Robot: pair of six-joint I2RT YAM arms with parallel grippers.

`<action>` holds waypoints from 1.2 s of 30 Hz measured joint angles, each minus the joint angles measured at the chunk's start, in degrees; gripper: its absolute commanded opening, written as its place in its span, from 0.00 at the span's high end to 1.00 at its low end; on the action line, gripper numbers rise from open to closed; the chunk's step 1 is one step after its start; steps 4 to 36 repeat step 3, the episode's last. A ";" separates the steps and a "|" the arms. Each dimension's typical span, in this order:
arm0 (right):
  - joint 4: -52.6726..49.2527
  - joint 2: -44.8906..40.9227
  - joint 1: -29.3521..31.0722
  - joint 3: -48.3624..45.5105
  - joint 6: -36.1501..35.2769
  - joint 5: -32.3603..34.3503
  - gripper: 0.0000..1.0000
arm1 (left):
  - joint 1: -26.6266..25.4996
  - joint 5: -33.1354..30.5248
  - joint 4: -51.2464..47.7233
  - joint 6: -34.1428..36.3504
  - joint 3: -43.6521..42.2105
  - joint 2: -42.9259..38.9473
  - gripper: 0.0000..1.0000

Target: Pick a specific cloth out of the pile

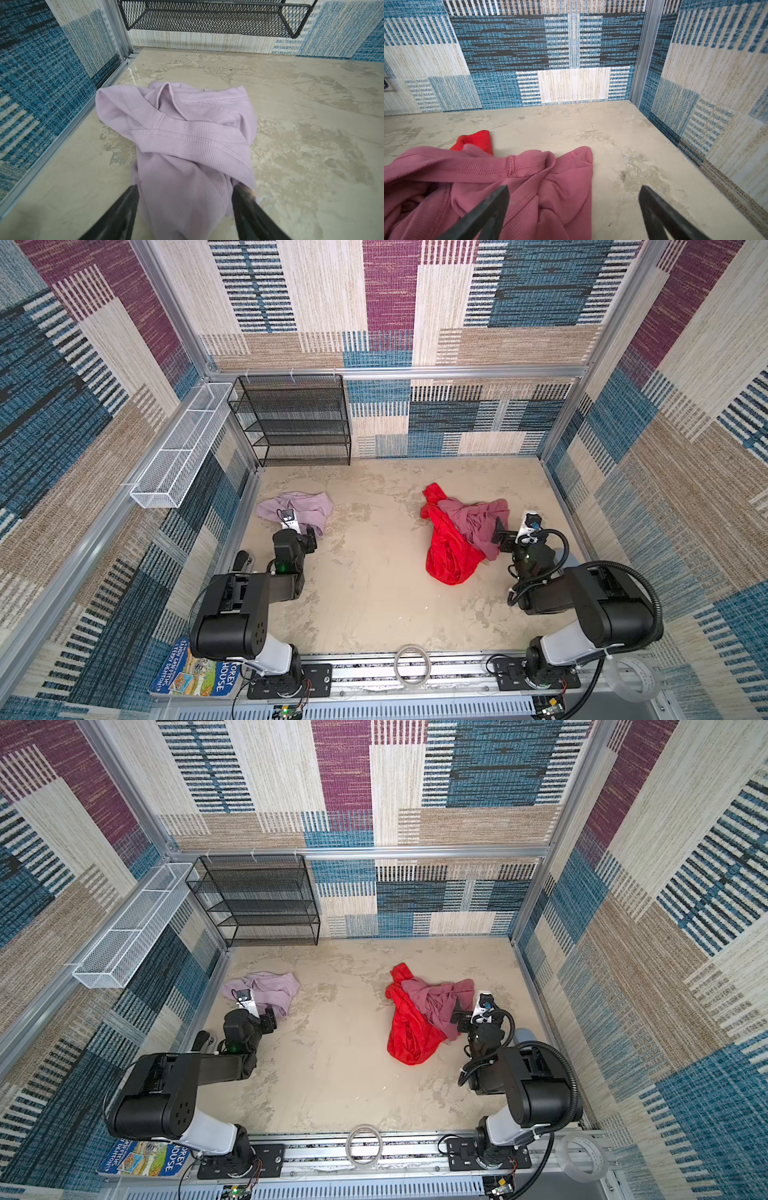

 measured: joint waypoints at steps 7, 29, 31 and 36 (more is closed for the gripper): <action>0.00 0.00 0.00 0.00 0.00 0.00 0.00 | 0.00 0.00 0.00 0.00 0.00 0.00 0.26; 0.00 0.00 0.00 0.00 0.00 0.00 0.00 | 0.00 0.00 0.00 0.00 0.00 0.00 0.26; 0.00 0.00 0.00 0.00 0.00 0.00 0.00 | 0.00 0.00 0.00 0.00 0.00 0.00 0.26; 0.00 0.00 0.00 0.00 0.00 0.00 0.00 | 0.00 0.00 0.00 0.00 0.00 0.00 0.26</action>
